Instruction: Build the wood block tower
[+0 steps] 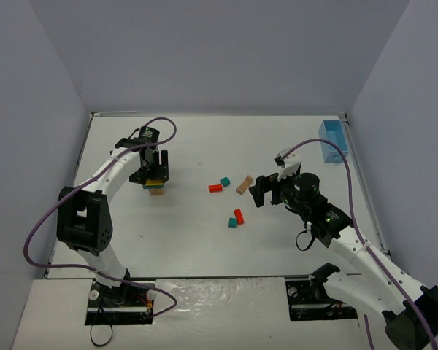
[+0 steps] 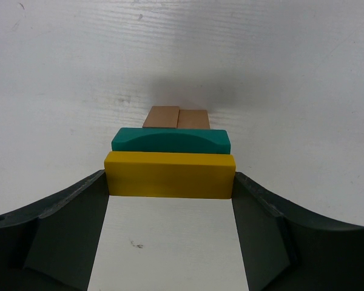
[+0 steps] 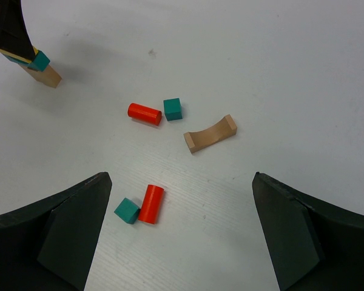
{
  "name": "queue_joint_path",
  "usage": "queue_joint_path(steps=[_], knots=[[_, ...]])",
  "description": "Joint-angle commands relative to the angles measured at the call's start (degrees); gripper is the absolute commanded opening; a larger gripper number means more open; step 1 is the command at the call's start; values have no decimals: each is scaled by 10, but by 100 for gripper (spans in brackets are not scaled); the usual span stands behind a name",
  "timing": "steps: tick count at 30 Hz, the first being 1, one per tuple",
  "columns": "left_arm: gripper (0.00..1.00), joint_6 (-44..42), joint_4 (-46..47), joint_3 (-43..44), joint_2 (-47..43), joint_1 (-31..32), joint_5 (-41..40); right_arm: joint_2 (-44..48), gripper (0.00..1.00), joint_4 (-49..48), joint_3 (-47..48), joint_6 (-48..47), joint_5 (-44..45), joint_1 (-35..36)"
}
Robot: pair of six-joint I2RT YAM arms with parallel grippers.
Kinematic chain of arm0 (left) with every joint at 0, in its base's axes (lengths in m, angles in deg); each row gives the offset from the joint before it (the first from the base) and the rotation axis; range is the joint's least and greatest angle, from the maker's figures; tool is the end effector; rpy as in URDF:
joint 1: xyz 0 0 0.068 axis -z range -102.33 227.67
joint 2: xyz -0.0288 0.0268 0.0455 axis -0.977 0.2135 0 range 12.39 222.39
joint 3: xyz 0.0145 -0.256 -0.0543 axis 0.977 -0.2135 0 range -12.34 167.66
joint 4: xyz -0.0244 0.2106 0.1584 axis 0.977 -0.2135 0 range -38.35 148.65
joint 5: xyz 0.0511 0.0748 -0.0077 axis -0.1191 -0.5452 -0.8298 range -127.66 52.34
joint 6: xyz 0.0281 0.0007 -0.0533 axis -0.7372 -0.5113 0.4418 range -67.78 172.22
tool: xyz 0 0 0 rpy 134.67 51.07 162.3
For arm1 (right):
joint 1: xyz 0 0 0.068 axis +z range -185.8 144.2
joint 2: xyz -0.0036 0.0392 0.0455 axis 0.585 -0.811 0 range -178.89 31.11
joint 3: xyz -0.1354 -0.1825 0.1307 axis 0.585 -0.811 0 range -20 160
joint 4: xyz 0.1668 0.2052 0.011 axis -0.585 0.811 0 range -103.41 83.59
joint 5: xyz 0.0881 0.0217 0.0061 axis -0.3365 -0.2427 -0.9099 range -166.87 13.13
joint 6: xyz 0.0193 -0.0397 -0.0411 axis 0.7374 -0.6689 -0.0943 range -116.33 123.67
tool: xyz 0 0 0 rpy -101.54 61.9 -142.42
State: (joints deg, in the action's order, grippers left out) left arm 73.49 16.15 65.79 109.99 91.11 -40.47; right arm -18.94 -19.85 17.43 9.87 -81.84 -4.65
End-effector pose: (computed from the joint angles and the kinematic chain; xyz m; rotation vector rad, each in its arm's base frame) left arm 0.3539 -0.0825 0.2333 -0.1978 2.6498 -0.1357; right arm 0.1956 0.1228 0.2989 -0.4341 1.6534 0.5613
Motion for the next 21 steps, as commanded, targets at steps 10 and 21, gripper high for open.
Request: queue_joint_path(steps=[10,21], knots=[[36,-19,15,37,-18,-8,2,-8,100,-38,6,-2,-12,-2],[36,-15,21,28,-20,-8,9,-7,100,-38,5,-1,-11,-2]])
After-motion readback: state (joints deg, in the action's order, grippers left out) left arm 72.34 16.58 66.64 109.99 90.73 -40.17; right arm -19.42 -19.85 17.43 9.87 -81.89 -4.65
